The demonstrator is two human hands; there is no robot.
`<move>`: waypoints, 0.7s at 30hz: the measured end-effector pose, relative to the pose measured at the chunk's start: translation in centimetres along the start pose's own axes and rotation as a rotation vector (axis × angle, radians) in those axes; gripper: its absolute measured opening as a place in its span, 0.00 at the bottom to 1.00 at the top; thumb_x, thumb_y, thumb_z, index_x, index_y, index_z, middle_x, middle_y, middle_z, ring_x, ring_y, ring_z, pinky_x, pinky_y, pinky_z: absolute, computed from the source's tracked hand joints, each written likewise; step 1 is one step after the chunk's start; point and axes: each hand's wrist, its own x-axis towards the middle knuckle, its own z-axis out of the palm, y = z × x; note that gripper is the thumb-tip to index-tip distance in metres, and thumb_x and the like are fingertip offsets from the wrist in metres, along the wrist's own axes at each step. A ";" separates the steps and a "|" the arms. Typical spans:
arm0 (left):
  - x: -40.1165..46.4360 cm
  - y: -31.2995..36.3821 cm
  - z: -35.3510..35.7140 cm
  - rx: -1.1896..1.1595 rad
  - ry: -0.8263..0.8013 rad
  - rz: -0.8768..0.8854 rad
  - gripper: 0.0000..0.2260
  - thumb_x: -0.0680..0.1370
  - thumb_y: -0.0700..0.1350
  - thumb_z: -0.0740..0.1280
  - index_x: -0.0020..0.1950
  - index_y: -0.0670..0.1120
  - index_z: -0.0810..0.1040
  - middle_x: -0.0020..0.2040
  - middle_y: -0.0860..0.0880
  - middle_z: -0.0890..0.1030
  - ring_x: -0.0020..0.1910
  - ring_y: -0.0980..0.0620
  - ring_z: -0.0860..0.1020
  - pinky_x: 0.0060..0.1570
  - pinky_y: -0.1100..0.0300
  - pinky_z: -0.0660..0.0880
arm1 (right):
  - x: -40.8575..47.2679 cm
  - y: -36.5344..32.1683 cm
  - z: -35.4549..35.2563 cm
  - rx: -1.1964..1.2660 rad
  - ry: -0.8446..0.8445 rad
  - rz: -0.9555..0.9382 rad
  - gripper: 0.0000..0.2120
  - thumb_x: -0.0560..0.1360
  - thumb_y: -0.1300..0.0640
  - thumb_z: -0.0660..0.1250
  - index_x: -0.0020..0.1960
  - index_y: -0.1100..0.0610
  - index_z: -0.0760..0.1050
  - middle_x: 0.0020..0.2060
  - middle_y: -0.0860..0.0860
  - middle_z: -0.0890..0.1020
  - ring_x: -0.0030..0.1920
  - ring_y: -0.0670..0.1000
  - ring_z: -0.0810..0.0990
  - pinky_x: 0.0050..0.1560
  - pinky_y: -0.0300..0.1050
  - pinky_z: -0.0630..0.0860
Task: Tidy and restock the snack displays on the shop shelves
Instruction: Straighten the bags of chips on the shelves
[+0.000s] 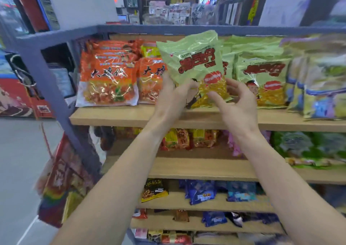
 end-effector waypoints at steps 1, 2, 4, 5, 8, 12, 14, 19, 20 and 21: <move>0.5 -0.4 1.1 0.039 -0.046 0.013 0.19 0.74 0.54 0.68 0.64 0.52 0.73 0.63 0.49 0.79 0.59 0.50 0.77 0.60 0.48 0.73 | 0.3 0.6 -0.9 -0.055 0.039 0.013 0.27 0.73 0.47 0.77 0.68 0.50 0.74 0.56 0.41 0.79 0.57 0.40 0.77 0.55 0.27 0.71; 0.8 -0.6 2.1 0.114 -0.056 0.031 0.16 0.75 0.53 0.67 0.61 0.51 0.74 0.62 0.49 0.79 0.59 0.49 0.77 0.60 0.48 0.72 | 0.5 1.1 -1.7 -0.111 0.069 0.024 0.26 0.73 0.47 0.77 0.68 0.51 0.74 0.56 0.42 0.79 0.58 0.43 0.77 0.58 0.33 0.73; 1.3 -1.6 3.8 0.344 -0.024 0.083 0.22 0.75 0.58 0.65 0.66 0.49 0.74 0.64 0.48 0.78 0.64 0.47 0.74 0.65 0.48 0.72 | 0.7 2.1 -2.6 -0.190 0.101 0.042 0.25 0.74 0.46 0.76 0.66 0.52 0.74 0.56 0.43 0.78 0.58 0.45 0.77 0.62 0.42 0.74; 1.4 -2.2 4.4 0.428 0.024 0.124 0.26 0.75 0.60 0.65 0.70 0.49 0.73 0.66 0.48 0.76 0.67 0.46 0.73 0.66 0.49 0.71 | 0.8 2.4 -2.9 -0.205 0.104 0.050 0.24 0.74 0.46 0.75 0.66 0.53 0.74 0.55 0.43 0.78 0.58 0.46 0.77 0.61 0.42 0.74; 1.0 -3.2 5.3 0.488 0.156 0.232 0.30 0.79 0.59 0.66 0.78 0.49 0.67 0.68 0.48 0.74 0.67 0.47 0.71 0.65 0.54 0.71 | 1.4 2.6 -3.3 -0.242 0.083 0.053 0.24 0.75 0.47 0.74 0.66 0.55 0.73 0.53 0.42 0.77 0.56 0.45 0.77 0.58 0.39 0.72; 0.6 -3.4 5.1 0.535 0.199 0.338 0.29 0.80 0.61 0.67 0.78 0.49 0.68 0.65 0.47 0.70 0.62 0.48 0.73 0.60 0.55 0.72 | 1.8 3.1 -4.2 -0.103 0.066 0.118 0.25 0.76 0.48 0.74 0.68 0.53 0.70 0.57 0.41 0.76 0.58 0.42 0.76 0.61 0.41 0.74; 0.6 -3.4 5.0 0.569 0.183 0.358 0.24 0.83 0.59 0.64 0.76 0.50 0.72 0.65 0.47 0.70 0.62 0.49 0.72 0.62 0.54 0.72 | 1.7 3.5 -5.2 -0.070 0.103 0.132 0.23 0.76 0.48 0.74 0.66 0.51 0.69 0.54 0.39 0.76 0.57 0.44 0.78 0.60 0.44 0.78; 0.3 -4.0 5.3 0.771 0.179 0.442 0.27 0.78 0.54 0.71 0.75 0.46 0.72 0.66 0.42 0.69 0.62 0.45 0.71 0.59 0.60 0.67 | 1.9 4.8 -8.5 -0.213 0.322 0.074 0.20 0.78 0.48 0.71 0.65 0.55 0.72 0.47 0.38 0.74 0.50 0.42 0.76 0.53 0.36 0.72; 0.3 -4.0 5.4 0.799 0.193 0.454 0.27 0.78 0.53 0.72 0.74 0.45 0.72 0.66 0.41 0.68 0.62 0.44 0.71 0.60 0.60 0.68 | 2.0 5.1 -9.0 -0.270 0.343 0.066 0.19 0.78 0.46 0.70 0.64 0.56 0.73 0.47 0.39 0.75 0.51 0.45 0.76 0.53 0.40 0.72; 0.3 -4.0 5.5 0.816 0.212 0.460 0.27 0.77 0.53 0.73 0.74 0.45 0.73 0.67 0.40 0.68 0.62 0.43 0.71 0.61 0.59 0.69 | 2.2 5.5 -9.3 -0.346 0.356 0.066 0.19 0.79 0.45 0.69 0.63 0.56 0.73 0.48 0.41 0.75 0.52 0.47 0.76 0.53 0.43 0.72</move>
